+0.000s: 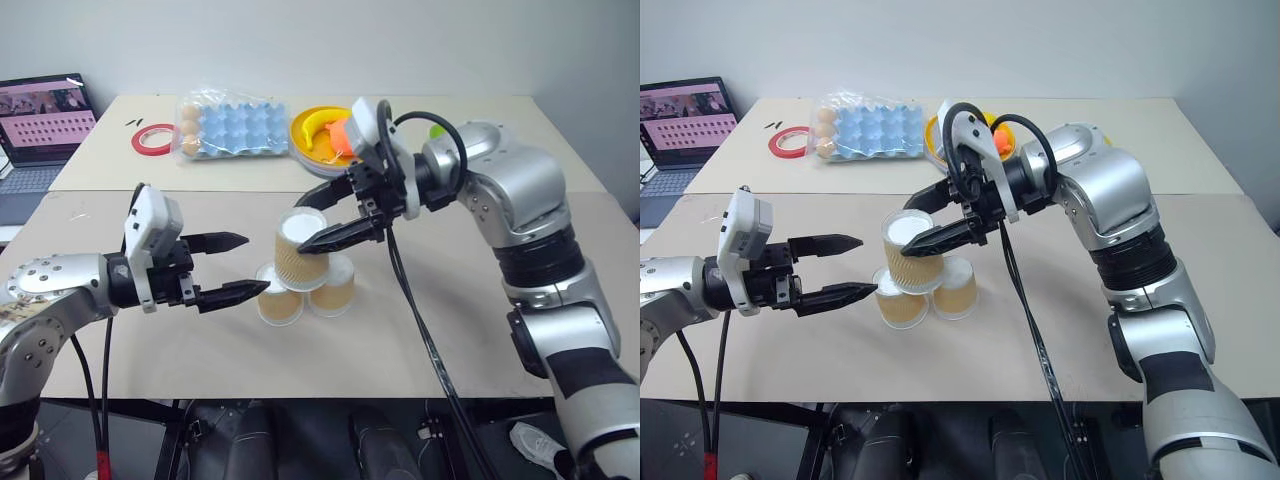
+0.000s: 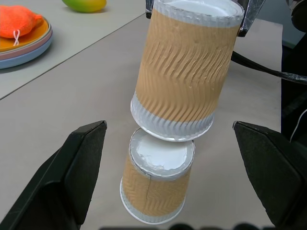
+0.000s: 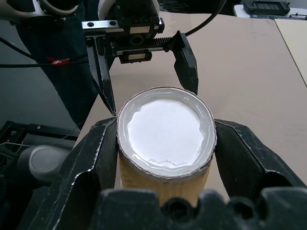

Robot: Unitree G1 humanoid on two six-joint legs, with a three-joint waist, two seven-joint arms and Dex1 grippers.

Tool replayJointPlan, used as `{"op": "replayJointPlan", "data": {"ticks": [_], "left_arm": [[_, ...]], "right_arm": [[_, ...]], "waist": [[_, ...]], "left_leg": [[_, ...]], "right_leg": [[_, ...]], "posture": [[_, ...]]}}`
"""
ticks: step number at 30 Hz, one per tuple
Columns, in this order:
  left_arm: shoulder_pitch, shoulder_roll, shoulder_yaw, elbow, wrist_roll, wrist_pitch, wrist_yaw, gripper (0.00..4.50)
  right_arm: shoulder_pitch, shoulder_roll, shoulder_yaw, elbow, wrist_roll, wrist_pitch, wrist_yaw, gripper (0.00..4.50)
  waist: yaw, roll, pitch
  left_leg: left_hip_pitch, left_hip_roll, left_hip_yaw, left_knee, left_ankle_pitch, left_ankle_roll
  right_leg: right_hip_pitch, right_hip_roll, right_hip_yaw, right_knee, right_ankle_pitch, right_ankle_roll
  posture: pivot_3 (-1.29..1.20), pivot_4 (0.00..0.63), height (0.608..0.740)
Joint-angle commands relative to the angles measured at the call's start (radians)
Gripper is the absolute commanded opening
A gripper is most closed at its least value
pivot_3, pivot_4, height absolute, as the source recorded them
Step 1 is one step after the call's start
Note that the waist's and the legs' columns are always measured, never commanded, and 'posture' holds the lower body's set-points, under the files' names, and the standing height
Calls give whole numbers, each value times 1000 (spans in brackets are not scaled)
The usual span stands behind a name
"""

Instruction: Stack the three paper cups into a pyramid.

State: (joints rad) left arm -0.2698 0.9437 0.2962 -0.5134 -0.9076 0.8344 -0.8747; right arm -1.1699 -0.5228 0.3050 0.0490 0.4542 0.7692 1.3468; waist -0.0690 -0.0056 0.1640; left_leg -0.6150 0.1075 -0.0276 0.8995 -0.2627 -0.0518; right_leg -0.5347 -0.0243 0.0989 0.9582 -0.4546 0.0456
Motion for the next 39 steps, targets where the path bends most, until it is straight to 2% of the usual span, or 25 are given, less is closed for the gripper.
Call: {"op": "replayJointPlan", "data": {"ticks": [1, 4, 7, 13, 17, 19, 21, 23, 28, 30, 32, 36, 39], "left_arm": [[-7, 4, 24, -29, -15, -12, 6, 4500], [-11, 3, 20, -26, -13, -13, 9, 4500], [-14, -3, 12, -23, -12, -13, 12, 4500], [-15, -8, 10, -21, -11, -15, 19, 4500], [5, -29, 46, -11, -18, -10, 61, 4500], [17, -64, 101, 11, -25, -2, 136, 4500], [27, -105, 170, 6, -60, 15, 226, 4500], [34, -128, 217, -21, -109, 36, 296, 4500], [74, -127, 342, -48, -263, 89, 414, 4500], [72, -134, 329, -19, -189, 63, 468, 4500], [29, -186, 289, 22, -97, 17, 585, 4500], [-7, -334, 140, 107, 241, -141, 843, 4500], [-2, -472, 95, 180, 415, -276, 986, 4500]], "right_arm": [[-18, 2, -23, -17, -3, -38, 2, 3702], [-14, 4, -35, -19, -8, -49, -14, 4442], [-24, -24, -91, -23, 28, -31, -7, 4442], [-47, -141, -282, -108, 235, 102, 52, 4442], [-67, -184, -443, -90, 376, 236, -48, 4442], [-30, -196, -483, -71, 326, 251, -192, 4442], [86, -225, -427, -92, 166, 212, -343, 4442], [185, -230, -403, -102, 80, 181, -455, 4442], [366, -200, -345, -20, -160, 73, -741, 4442], [382, -154, -364, 29, -207, 59, -856, 4442], [406, -95, -392, 79, -249, 43, -976, 4442], [464, 3, -421, 83, -304, -26, -1128, 4442], [513, 57, -437, 52, -326, -72, -1198, 4442]], "waist": [[0, 0, 0], [0, 0, 0], [0, 0, 0], [7, 0, 1], [6, 0, 1], [2, 0, 1], [-2, 0, 0], [0, -9, -3], [2, -7, 0], [2, -6, 0], [2, -6, 0], [3, -5, -1], [3, -5, -1]], "left_leg": [[0, 0, 0, 0, 0, 0], [0, 0, 0, 0, 0, 0], [0, 0, 0, 0, 0, 0], [0, 0, 0, 0, 0, 0], [0, 0, 0, 0, 0, 0], [1, 0, 0, 0, 0, 0], [1, 0, 0, 0, 0, 0], [5, 0, 0, -2, 0, 0], [-1, -1, 1, -2, 0, 0], [-1, -1, 1, -3, 0, 0], [-1, -1, 1, -2, 0, 0], [0, -1, 0, 3, 0, 0], [-2, -1, 0, 5, 0, 0]], "right_leg": [[0, 0, 0, 0, 0, 0], [0, 0, 0, 0, 0, 0], [0, 0, 0, 0, 0, 0], [0, 0, 0, 0, 0, 0], [0, 0, 0, 0, 0, 0], [1, 0, 0, 0, 0, 0], [1, 0, 0, 0, 0, -1], [4, 0, 0, 0, -1, -2], [-2, -1, 2, 1, -1, -1], [-2, -1, 2, 1, -1, -1], [-3, -1, 2, 2, -1, -1], [0, 0, 2, 6, -1, -1], [-1, 0, 2, 7, -1, 0]], "posture": [[0, 150, 645], [0, 150, 645], [0, 150, 645], [0, 150, 645], [0, 150, 645], [0, 150, 645], [0, 150, 645], [0, 150, 645], [0, 150, 645], [0, 150, 645], [0, 150, 645], [0, 150, 645], [0, 150, 645]]}}
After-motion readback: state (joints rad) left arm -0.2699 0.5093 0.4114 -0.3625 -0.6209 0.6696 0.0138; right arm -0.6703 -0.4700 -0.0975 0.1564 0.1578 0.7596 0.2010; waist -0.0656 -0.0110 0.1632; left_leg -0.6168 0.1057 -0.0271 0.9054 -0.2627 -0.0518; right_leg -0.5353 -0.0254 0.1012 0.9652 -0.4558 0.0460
